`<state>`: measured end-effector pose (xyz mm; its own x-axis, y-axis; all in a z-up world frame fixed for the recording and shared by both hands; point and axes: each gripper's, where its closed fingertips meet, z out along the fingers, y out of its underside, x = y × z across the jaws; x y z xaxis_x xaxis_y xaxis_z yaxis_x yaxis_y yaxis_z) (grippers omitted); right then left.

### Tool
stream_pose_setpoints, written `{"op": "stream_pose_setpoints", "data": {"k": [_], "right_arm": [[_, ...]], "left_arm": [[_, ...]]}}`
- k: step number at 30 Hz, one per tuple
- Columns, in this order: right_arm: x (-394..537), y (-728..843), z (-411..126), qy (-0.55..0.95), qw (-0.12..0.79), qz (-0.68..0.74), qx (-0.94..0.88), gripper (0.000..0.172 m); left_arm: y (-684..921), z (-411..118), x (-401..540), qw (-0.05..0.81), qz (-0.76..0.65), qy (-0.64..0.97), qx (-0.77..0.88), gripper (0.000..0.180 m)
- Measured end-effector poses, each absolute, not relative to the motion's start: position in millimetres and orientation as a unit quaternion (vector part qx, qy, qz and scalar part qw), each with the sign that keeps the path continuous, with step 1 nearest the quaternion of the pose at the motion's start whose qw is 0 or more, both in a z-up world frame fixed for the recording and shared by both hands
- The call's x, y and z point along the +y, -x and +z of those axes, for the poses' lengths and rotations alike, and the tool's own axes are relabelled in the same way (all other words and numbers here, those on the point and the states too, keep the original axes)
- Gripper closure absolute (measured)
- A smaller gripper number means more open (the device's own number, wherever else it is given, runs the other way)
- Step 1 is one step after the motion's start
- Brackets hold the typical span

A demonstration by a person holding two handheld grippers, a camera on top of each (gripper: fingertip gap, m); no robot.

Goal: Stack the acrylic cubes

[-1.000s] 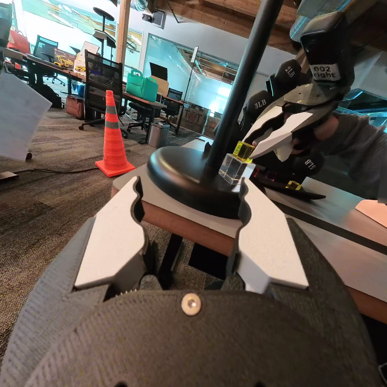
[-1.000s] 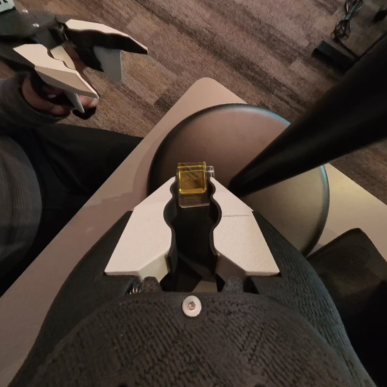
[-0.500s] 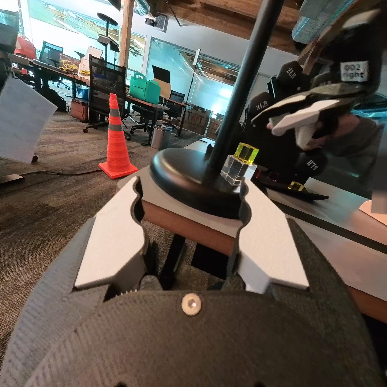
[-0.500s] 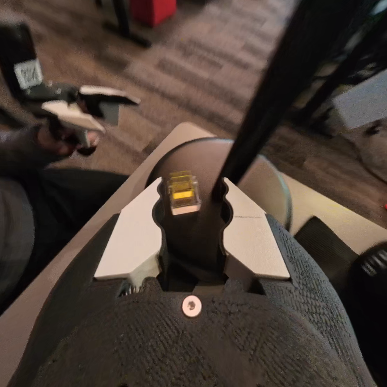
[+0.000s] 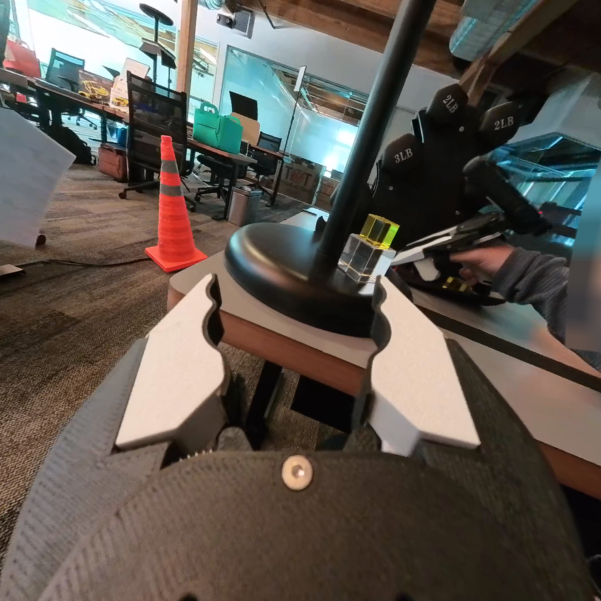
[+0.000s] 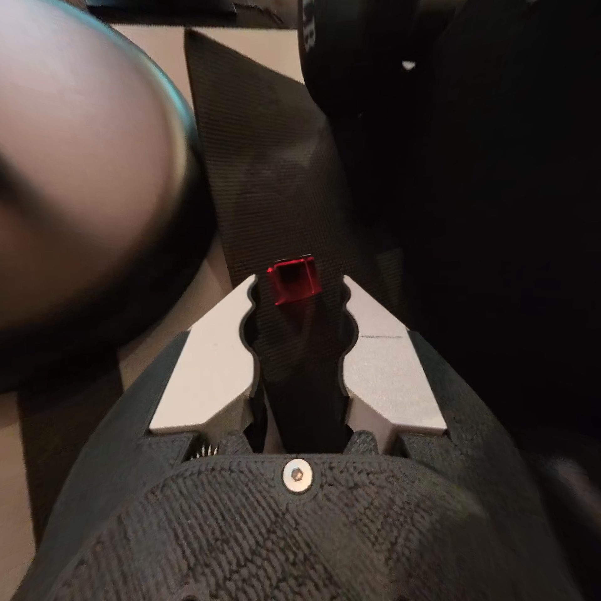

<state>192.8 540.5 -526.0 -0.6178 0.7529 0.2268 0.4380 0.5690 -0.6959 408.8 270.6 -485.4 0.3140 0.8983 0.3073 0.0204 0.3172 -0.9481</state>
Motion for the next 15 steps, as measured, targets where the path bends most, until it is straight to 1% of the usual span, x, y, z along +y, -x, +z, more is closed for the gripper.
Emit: {"op": "stream_pose_setpoints", "data": {"k": [3,6,9,10,12,13,15], "right_arm": [[539.7,-191.4,-540.7,0.354,0.236,0.288,-0.858,0.139],[535.2,-191.8,-536.3,0.352,0.225,0.29,-0.861,0.144],[505.4,-203.9,-499.2,0.314,0.213,0.363,-0.851,0.147],[486.0,-215.9,-481.6,0.28,0.191,0.406,-0.848,0.147],[444.3,-253.5,-447.9,0.187,0.119,0.483,-0.847,0.147],[427.1,-274.9,-434.9,0.136,0.082,0.504,-0.849,0.146],[404.1,-306.4,-420.3,0.059,0.039,0.507,-0.859,0.146]], "left_arm": [[-409.2,-484.1,267.6,0.654,0.339,0.474,-0.482,0.088],[-408.9,-483.8,266.3,0.654,0.339,0.473,-0.483,0.088],[-408.5,-484.7,267.5,0.653,0.338,0.474,-0.483,0.088],[-408.2,-485.3,268.1,0.653,0.338,0.475,-0.484,0.088],[-407.4,-486.2,270.2,0.653,0.335,0.477,-0.483,0.088],[-407.1,-486.4,271.2,0.653,0.334,0.479,-0.483,0.088],[-406.9,-486.5,272.8,0.652,0.334,0.481,-0.482,0.088]]}}
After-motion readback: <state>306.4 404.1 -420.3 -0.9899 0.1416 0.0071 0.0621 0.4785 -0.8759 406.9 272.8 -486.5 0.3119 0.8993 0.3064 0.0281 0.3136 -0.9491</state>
